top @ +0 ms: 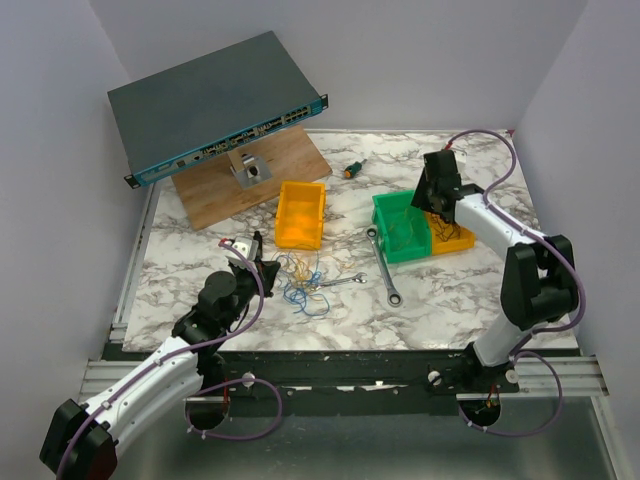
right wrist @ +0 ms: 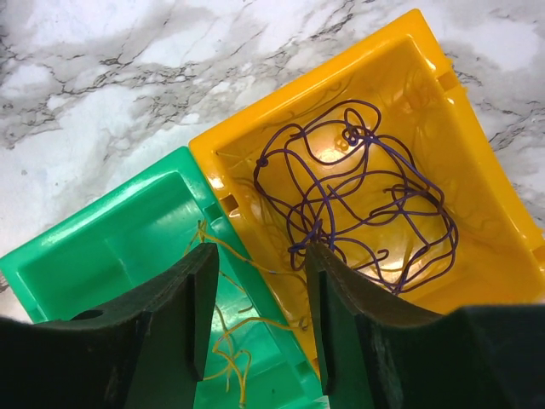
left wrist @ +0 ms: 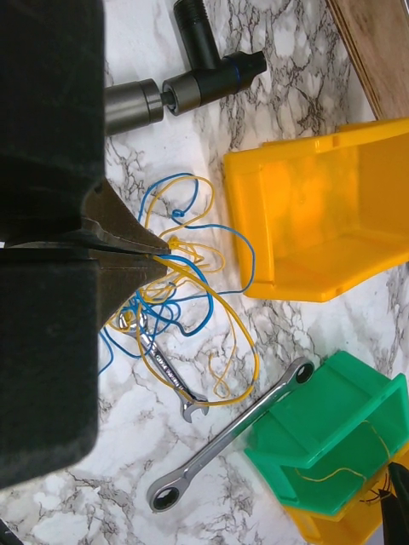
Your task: Untangle the cables
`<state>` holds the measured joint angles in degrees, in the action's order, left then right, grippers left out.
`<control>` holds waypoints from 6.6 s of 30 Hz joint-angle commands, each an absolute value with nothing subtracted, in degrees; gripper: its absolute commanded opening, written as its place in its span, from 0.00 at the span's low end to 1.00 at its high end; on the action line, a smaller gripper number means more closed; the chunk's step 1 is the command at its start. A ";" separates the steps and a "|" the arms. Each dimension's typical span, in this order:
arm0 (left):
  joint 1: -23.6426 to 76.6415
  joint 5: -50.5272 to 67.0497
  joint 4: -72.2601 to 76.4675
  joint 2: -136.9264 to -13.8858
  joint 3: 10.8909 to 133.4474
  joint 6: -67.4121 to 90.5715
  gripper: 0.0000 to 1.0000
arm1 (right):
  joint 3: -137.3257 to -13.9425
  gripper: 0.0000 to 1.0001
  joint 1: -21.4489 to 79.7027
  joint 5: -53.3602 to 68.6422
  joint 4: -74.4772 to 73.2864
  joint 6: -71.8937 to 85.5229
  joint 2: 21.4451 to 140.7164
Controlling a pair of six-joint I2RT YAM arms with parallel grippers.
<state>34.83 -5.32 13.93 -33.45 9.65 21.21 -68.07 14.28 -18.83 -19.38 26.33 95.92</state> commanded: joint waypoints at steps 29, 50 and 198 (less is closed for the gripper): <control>34.54 -3.74 14.58 -34.31 11.41 21.01 0.00 | -63.27 0.01 19.78 -9.12 -14.17 24.36 99.54; 34.49 -4.02 14.55 -34.57 11.33 20.83 0.00 | -86.87 0.01 25.73 -28.36 -20.54 32.48 121.12; 36.19 6.15 17.55 -40.56 13.36 19.34 0.54 | -53.21 0.01 27.56 -29.41 -5.53 27.45 87.31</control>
<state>36.03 6.85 17.34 -40.86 11.92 19.31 -51.88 27.75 -30.59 -6.09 29.08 85.34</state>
